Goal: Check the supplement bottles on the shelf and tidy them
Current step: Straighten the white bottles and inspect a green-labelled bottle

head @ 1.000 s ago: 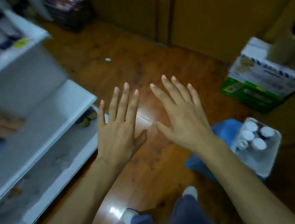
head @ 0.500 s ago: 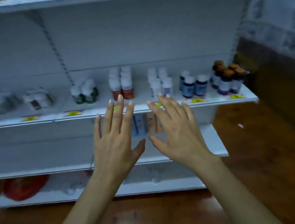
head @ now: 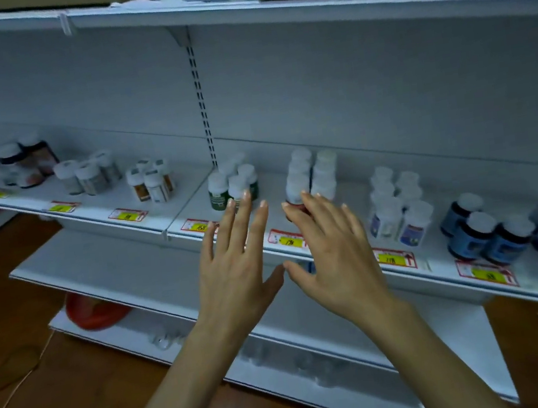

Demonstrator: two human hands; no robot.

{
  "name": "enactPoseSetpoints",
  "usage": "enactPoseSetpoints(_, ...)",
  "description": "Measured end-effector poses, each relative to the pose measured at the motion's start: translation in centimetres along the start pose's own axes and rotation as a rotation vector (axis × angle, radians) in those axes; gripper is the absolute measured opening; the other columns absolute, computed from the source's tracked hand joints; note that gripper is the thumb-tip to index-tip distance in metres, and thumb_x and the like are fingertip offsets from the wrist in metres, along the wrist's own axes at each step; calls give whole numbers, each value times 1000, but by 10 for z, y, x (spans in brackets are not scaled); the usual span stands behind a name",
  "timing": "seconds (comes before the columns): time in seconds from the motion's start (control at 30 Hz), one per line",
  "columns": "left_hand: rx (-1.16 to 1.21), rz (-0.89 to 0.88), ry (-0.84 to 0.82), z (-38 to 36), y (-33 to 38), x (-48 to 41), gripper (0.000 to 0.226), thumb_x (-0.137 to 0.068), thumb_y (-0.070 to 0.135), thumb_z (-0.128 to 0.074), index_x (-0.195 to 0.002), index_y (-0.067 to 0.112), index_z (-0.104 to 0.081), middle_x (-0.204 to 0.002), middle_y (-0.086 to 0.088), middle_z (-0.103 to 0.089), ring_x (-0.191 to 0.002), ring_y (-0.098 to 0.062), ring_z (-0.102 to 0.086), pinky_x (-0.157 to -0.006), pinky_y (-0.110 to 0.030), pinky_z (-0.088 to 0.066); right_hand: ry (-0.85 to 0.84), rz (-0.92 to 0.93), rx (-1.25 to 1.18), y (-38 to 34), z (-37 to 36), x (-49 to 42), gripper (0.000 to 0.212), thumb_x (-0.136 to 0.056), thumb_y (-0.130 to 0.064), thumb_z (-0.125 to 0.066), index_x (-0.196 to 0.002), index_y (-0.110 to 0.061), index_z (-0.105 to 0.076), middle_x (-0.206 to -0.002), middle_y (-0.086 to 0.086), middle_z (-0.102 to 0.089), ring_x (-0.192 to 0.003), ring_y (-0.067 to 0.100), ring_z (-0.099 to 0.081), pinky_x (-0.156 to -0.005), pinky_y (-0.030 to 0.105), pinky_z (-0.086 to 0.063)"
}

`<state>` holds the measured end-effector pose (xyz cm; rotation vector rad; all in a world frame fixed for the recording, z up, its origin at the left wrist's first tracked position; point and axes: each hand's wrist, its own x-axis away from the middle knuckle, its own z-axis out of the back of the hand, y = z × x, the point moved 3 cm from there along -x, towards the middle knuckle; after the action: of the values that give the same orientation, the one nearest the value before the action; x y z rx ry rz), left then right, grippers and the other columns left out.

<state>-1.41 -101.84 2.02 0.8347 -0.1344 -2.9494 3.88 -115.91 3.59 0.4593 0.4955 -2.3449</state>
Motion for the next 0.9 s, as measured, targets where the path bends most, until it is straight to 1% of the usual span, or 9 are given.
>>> enactPoseSetpoints(0.2,84,-3,-24,-39,-45,-37,86,-80,48,-62,-150,16,-24,-158,-8,-24,-145,-24,-22,-112,-47,-25,29,-27,-7,-2,-41,-50,70,-81,-42,-57,-145,-23,-36,-154,7,-34,-143,25,-29,-115,41,-15)
enactPoseSetpoints(0.33,146,-46,-58,-59,-92,-64,80,-81,52,-46,-150,17,-23,-158,-7,-23,-145,-24,-21,-112,-44,-22,61,-100,-22,-19,-77,-90,69,-79,-40,-60,-143,-20,-41,-150,9,-41,-139,28,-36,-114,45,-24)
enactPoseSetpoints(0.4,176,-77,-70,-66,-120,-77,81,-81,50,-51,-150,17,-22,-158,-8,-24,-145,-26,-23,-112,-45,-23,65,-136,-16,-33,-94,-109,68,-79,-39,-61,-141,-19,-43,-147,10,-44,-136,29,-40,-113,45,-26)
enactPoseSetpoints(0.5,225,-122,-99,-73,-156,-97,84,-78,41,-63,-149,14,-27,-156,-10,-28,-142,-29,-29,-111,-50,-32,59,-168,-5,-52,-115,-135,68,-80,-39,-60,-142,-20,-40,-150,9,-40,-136,28,-37,-112,45,-30)
enactPoseSetpoints(0.6,263,-176,-122,-80,-180,-112,84,-76,36,-67,-147,14,-26,-156,-11,-28,-141,-29,-28,-109,-47,-34,63,-216,-29,-59,-132,-156,66,-83,-35,-62,-143,-20,-39,-152,8,-37,-138,27,-36,-112,44,-32)
enactPoseSetpoints(0.7,291,-235,-153,-87,-198,-120,92,-72,34,-75,-147,13,-25,-156,-12,-28,-141,-30,-29,-110,-42,-32,128,-350,-66,-43,-148,-177,65,-83,-28,-68,-141,-13,-43,-144,14,-47,-133,31,-44,-106,42,-41)
enactPoseSetpoints(0.77,320,-264,-153,-89,-205,-123,93,-71,32,-76,-146,13,-25,-155,-13,-29,-140,-31,-31,-110,-41,-32,96,-477,-86,-26,-164,-185,75,-83,-29,-69,-147,-12,-35,-144,17,-46,-133,33,-43,-102,47,-44)
enactPoseSetpoints(0.83,373,-283,-151,-91,-209,-125,93,-71,31,-75,-147,14,-25,-155,-13,-29,-141,-31,-32,-110,-40,-31,23,-499,-13,-20,-184,-184,83,-83,-35,-67,-152,-16,-23,-143,18,-45,-128,35,-47,-93,48,-48)
enactPoseSetpoints(0.9,412,-297,-154,-96,-212,-126,92,-71,30,-75,-147,14,-26,-155,-12,-29,-140,-30,-32,-109,-40,-32,3,-485,14,-26,-201,-174,82,-84,-32,-66,-152,-21,-22,-142,15,-46,-120,35,-54,-83,44,-53)
